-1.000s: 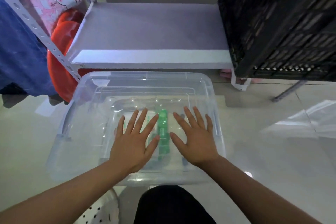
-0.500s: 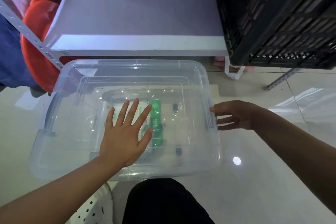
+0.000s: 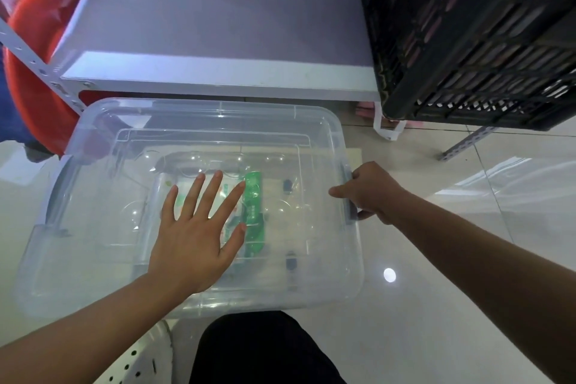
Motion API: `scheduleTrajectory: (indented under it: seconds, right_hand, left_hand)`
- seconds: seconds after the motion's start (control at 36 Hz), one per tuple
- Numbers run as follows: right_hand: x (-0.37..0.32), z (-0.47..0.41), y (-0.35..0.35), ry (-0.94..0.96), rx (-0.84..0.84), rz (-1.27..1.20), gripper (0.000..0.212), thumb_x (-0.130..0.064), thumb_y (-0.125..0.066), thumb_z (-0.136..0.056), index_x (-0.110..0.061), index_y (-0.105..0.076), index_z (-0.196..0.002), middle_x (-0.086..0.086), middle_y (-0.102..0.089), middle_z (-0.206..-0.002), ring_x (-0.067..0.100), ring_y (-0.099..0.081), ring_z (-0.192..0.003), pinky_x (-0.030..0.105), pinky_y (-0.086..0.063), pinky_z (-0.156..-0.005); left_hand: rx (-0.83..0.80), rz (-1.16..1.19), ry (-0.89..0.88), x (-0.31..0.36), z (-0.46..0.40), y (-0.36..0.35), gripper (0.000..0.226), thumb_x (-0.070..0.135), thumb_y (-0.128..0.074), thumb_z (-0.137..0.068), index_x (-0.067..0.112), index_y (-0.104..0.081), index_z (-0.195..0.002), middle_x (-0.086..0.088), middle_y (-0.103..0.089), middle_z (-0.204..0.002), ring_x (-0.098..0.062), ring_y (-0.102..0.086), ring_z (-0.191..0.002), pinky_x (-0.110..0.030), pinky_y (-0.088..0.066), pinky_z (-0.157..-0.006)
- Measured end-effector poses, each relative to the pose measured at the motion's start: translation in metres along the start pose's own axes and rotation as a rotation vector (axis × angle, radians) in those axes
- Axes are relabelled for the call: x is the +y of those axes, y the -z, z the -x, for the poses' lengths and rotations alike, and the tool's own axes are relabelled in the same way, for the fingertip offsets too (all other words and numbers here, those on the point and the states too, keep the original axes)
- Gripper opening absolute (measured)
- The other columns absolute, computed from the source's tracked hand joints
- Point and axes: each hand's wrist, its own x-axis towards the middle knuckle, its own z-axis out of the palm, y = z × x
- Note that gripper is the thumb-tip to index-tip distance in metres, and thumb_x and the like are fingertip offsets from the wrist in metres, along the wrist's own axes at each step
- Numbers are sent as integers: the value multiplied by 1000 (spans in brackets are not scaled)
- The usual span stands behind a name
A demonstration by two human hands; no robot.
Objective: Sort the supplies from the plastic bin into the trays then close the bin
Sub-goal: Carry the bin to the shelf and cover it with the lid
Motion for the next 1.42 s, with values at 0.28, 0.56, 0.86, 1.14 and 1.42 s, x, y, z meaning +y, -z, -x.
scheduleTrajectory:
  seconds: [0.28, 0.56, 0.86, 1.14, 1.42]
  right_hand:
    - [3, 10, -2, -1, 63, -58, 36, -23, -83, -76, 1, -64, -93, 14, -65, -82, 30, -65, -68, 47, -62, -68]
    - [83, 86, -68, 201, 294, -329, 68, -32, -72, -86, -33, -40, -146, -3, -57, -142, 21, -54, -127, 47, -45, -106]
    - [98, 112, -90, 5, 58, -981, 50, -3, -62, -88, -33, -60, -128, -6, -70, -119, 29, -66, -109, 55, -54, -90]
    - [56, 148, -37, 82, 3, -1007, 31, -1, -57, -86, -30, -68, -92, -5, -68, -98, 25, -61, -90, 61, -49, -86]
    - [12, 217, 26, 330, 52, -1071, 37, 2, -59, -81, -25, -72, -104, -7, -75, -89, 21, -67, -84, 48, -55, -74]
  left_hand:
    - [-71, -6, -3, 2, 1, 9, 68, 63, -3, -93, 40, -2, -156, -2, 2, -167, -27, 6, -153, -58, 0, -119]
    - [-13, 141, 163, -103, 27, 49, 71, 62, -43, -92, 42, -17, -155, -3, -18, -165, -27, -16, -151, -53, -14, -118]
    - [79, 1585, 843, -156, 124, 3, 48, 31, -73, -78, 38, -64, -124, 5, -66, -131, -21, -64, -116, -39, -57, -78]
    - [104, 1802, 801, -145, 123, 71, 47, 17, -72, -70, 23, -72, -116, -6, -69, -114, -25, -73, -92, -57, -56, -77]
    - [249, 1786, 596, -128, 143, 170, 59, 23, -66, -74, 20, -59, -132, -2, -66, -133, -24, -65, -117, -43, -61, -70]
